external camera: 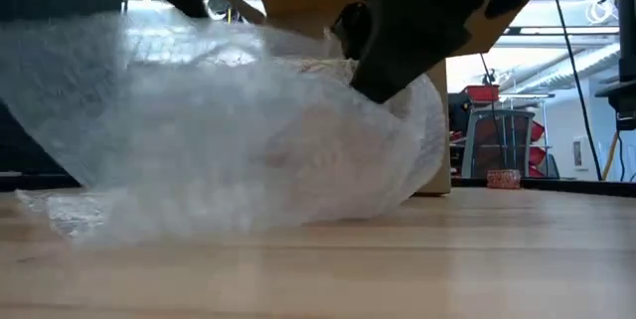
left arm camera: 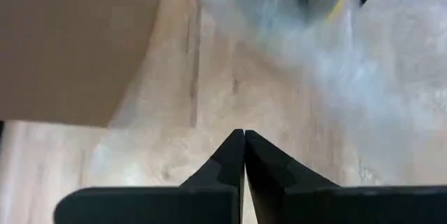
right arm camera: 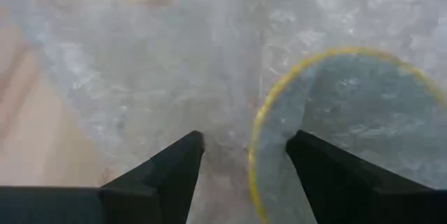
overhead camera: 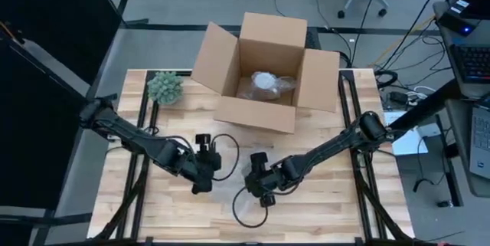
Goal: Wrap mug
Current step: Wrap the orange mug with bubble wrap
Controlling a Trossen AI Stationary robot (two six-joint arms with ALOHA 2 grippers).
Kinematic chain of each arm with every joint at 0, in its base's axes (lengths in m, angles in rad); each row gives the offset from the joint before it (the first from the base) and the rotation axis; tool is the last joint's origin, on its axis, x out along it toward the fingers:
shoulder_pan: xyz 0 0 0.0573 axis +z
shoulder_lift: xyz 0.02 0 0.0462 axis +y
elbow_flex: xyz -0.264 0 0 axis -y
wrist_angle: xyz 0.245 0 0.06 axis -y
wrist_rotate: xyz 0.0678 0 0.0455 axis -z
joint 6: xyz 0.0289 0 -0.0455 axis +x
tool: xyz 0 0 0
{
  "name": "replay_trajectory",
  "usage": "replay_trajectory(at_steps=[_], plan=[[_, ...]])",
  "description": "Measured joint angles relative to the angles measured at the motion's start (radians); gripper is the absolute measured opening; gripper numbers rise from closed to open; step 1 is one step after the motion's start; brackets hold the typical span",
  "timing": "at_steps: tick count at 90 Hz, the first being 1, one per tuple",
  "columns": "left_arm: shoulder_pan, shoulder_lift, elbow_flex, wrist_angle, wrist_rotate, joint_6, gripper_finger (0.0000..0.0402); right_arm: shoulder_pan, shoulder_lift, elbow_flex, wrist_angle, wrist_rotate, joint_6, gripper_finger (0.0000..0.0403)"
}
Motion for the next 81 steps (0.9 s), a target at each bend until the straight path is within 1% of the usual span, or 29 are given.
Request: replay_trajectory(at_steps=[5,16,22,36,42,51,59,72,81], plan=[[0.002,-0.001,-0.054,0.102,0.009,0.0,0.0,0.0,0.009,0.0,0.01,-0.001,0.012,0.0209],[0.019,0.0,-0.172,0.356,0.067,0.043,0.0,0.0,0.011,0.0,0.015,-0.008,0.015,0.0209],[0.032,0.0,-0.22,0.47,0.073,0.063,0.0,0.0,0.012,-0.001,0.021,-0.009,0.016,0.021],[0.049,0.0,-0.238,0.638,0.07,0.164,0.0,0.0,0.013,-0.002,0.026,-0.011,0.012,0.021],[0.054,0.0,-0.238,0.712,0.1,0.216,0.0,-0.001,0.013,-0.002,0.027,-0.012,0.012,0.021],[0.087,0.025,-0.236,0.803,0.2,0.268,0.0,-0.001,0.014,-0.002,0.029,-0.014,0.002,0.021],[0.12,0.076,-0.236,0.839,0.262,0.284,0.0,-0.001,0.014,-0.002,0.034,-0.014,-0.003,0.021],[0.156,0.162,-0.236,0.892,0.296,0.289,0.0,-0.001,0.015,-0.003,0.051,-0.014,-0.003,0.021],[0.167,0.196,-0.231,0.91,0.317,0.265,0.0,-0.001,0.005,-0.005,0.051,-0.016,-0.002,0.021]])
